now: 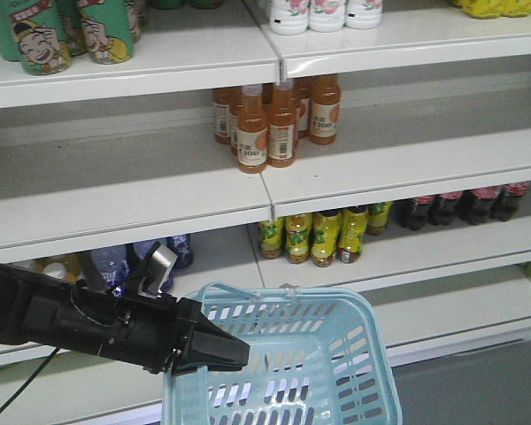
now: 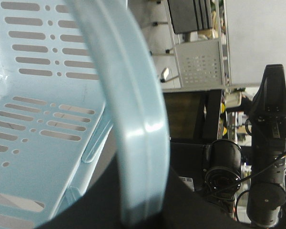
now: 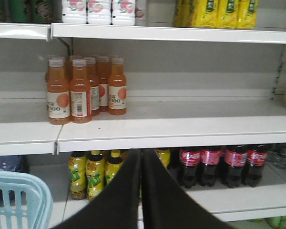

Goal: Place coke in basket with both arms
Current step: 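Turn the base away from the shelf while holding the basket in the left gripper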

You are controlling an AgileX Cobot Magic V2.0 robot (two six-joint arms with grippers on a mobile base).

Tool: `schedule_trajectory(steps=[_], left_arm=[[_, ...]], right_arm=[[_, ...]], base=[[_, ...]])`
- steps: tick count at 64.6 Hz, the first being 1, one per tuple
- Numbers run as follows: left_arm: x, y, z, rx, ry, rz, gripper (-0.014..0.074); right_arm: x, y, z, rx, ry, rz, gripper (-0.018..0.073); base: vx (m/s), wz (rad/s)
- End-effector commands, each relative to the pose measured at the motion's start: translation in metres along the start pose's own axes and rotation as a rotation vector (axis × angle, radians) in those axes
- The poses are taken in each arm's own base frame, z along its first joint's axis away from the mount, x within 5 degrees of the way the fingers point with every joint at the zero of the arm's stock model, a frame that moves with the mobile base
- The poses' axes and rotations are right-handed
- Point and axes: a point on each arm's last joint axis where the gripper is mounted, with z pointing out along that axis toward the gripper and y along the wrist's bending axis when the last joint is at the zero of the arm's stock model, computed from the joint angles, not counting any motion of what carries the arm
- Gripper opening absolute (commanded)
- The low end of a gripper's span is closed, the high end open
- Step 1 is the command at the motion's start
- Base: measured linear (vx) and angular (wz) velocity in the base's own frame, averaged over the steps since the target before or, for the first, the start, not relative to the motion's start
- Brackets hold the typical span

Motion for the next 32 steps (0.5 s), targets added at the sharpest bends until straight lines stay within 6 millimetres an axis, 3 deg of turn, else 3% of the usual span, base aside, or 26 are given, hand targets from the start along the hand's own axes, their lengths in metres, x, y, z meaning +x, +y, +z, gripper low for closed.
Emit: schedule_trajectory(steps=[1,32], left_arm=[[-0.0030,-0.0271,-0.0060,0.129,-0.025,0.048,-0.0007],[-0.0030,-0.0271,-0.0060,0.129,-0.025,0.048,-0.0007]], right_arm=[[-0.0037,0.0000,-0.0012,0.005,-0.078,-0.012,-0.0009],[-0.0037,0.0000,-0.0012,0.005,-0.078,-0.012,-0.0009]], base=[[-0.07,-0.40],[-0.07,-0.40]])
